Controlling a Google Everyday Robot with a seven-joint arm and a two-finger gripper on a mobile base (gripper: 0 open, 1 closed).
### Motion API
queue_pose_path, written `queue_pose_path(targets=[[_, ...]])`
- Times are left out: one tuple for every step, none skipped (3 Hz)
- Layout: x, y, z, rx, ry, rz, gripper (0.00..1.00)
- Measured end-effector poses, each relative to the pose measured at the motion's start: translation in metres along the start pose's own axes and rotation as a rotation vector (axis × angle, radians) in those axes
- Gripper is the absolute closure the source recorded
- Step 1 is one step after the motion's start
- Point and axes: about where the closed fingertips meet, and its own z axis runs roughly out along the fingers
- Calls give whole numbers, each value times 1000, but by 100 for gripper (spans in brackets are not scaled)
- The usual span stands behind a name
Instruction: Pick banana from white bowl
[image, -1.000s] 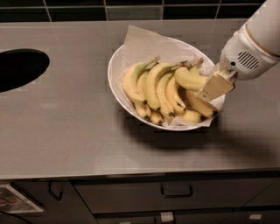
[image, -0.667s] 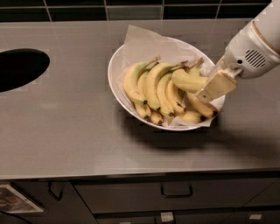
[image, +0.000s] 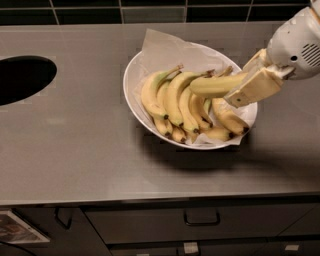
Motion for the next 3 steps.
queue_pose_path(targets=[[-8,6,-17,-24,-73,-50,100],[-10,10,-35,-37,-140,-81,100],[-12,11,-35,-38,-147,-84,100]])
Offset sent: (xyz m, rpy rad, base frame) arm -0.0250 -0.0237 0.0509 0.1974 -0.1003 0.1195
